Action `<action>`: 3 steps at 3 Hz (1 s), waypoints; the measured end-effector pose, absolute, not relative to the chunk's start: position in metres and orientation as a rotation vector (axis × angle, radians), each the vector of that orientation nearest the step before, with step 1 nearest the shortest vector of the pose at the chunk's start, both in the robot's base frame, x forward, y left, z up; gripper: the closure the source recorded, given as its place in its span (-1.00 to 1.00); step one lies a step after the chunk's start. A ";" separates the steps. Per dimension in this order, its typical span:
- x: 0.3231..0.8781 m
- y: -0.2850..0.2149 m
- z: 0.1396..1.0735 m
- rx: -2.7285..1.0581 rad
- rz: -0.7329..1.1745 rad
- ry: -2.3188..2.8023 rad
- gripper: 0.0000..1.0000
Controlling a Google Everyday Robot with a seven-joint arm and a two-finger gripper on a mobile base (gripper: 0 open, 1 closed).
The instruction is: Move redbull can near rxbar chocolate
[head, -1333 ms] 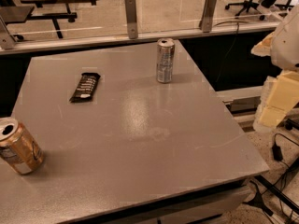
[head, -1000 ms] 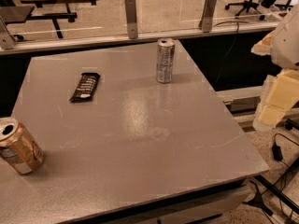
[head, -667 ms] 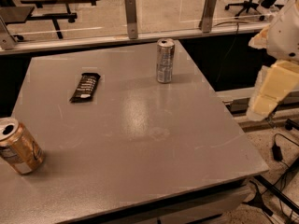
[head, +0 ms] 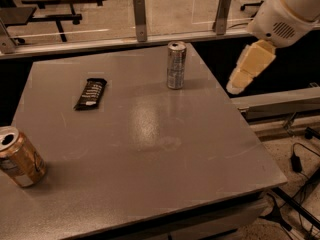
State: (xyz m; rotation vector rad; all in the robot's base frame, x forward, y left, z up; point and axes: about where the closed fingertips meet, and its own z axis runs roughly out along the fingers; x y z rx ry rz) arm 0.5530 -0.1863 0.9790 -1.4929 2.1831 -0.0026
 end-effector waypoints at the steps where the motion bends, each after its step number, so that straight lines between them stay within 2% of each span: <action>1: 0.604 -0.168 0.973 -1.395 0.046 2.166 -1.00; 3: 0.673 -0.119 0.943 -1.342 0.187 2.165 -1.00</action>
Offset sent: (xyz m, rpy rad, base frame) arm 0.1224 0.0576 -0.0191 0.1704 -0.0431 -0.0649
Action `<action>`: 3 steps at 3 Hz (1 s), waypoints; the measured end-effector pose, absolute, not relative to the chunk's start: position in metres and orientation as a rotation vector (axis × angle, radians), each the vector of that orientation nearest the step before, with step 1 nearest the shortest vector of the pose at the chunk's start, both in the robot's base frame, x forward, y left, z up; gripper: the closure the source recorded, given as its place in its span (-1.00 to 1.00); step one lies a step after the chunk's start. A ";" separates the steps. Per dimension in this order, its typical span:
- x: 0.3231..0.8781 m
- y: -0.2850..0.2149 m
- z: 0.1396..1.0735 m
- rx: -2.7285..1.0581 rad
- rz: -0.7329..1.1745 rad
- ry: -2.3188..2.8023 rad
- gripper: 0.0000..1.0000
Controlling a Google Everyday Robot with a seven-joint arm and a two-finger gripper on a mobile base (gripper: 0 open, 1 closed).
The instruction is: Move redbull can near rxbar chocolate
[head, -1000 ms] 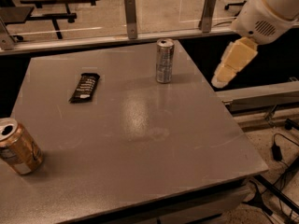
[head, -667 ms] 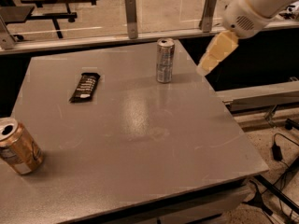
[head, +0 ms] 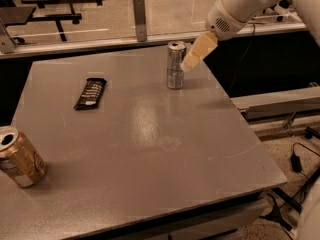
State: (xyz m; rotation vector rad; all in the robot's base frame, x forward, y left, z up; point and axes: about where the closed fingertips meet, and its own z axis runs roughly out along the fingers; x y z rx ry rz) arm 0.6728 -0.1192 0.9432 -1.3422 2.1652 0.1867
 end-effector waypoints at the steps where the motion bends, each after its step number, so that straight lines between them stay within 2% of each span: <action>1: 0.693 -0.097 0.928 -1.339 0.259 2.169 -1.00; 2: 0.698 -0.080 0.920 -1.362 0.319 2.156 -0.95; 3: 0.695 -0.070 0.920 -1.388 0.354 2.140 -0.32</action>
Offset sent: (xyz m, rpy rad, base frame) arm 0.0320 0.0458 -0.0233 0.0910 0.0645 0.0522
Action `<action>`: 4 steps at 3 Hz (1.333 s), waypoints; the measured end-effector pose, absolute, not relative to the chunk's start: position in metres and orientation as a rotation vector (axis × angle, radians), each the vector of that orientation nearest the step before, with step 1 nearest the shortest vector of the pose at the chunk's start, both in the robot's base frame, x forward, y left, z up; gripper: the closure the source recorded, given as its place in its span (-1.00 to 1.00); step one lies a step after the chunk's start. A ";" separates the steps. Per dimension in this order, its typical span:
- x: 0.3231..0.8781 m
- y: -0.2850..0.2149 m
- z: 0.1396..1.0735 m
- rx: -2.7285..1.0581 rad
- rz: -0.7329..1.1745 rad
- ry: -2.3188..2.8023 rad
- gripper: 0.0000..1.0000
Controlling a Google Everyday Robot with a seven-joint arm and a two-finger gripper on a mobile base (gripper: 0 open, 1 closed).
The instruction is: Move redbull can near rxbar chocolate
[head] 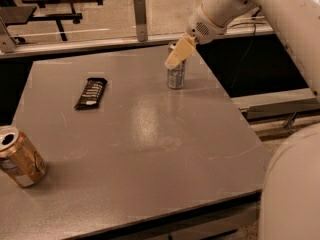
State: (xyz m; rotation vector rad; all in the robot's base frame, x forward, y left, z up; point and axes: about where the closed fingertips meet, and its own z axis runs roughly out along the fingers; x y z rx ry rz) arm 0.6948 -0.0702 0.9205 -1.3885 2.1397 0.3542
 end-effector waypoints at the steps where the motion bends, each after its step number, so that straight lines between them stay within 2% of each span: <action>1: 0.689 -0.061 0.928 -1.420 0.380 2.115 0.30; 2: 0.686 -0.051 0.937 -1.450 0.400 2.086 0.73; 3: 0.684 -0.020 0.951 -1.517 0.439 2.013 1.00; 4: 0.681 0.019 0.960 -1.589 0.489 1.936 1.00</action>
Offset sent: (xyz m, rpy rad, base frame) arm -0.0148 0.0268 0.0353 0.0325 -0.0141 0.1033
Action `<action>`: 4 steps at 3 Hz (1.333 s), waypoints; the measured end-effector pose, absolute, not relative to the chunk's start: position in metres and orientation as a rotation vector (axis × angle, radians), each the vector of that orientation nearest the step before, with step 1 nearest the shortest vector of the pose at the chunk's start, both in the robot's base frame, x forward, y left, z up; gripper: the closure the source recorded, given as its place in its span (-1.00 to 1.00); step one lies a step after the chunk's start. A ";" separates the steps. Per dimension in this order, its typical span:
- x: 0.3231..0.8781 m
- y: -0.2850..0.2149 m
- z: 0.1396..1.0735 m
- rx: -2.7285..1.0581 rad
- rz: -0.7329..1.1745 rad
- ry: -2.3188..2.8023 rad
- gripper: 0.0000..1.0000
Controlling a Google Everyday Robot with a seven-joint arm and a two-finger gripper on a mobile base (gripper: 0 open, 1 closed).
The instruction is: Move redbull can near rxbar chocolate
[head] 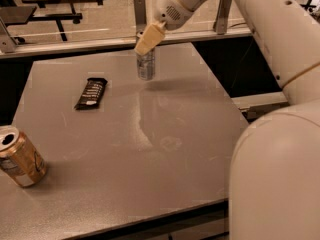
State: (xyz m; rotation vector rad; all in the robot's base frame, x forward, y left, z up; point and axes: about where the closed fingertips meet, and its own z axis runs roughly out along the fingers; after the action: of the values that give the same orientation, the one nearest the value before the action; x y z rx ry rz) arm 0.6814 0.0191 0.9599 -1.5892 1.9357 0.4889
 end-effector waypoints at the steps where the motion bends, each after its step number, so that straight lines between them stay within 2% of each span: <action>1: 0.674 0.070 0.962 -1.694 0.536 1.851 1.00; 3: 0.665 0.109 0.940 -1.787 0.591 1.830 1.00; 4: 0.661 0.119 0.931 -1.819 0.611 1.821 0.70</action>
Offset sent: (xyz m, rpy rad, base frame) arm -0.0211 0.1011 -0.0067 -0.0061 0.0212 0.2186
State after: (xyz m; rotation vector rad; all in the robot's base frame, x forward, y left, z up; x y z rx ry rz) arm 0.6611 0.1189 0.9308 -1.8194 1.8206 0.6115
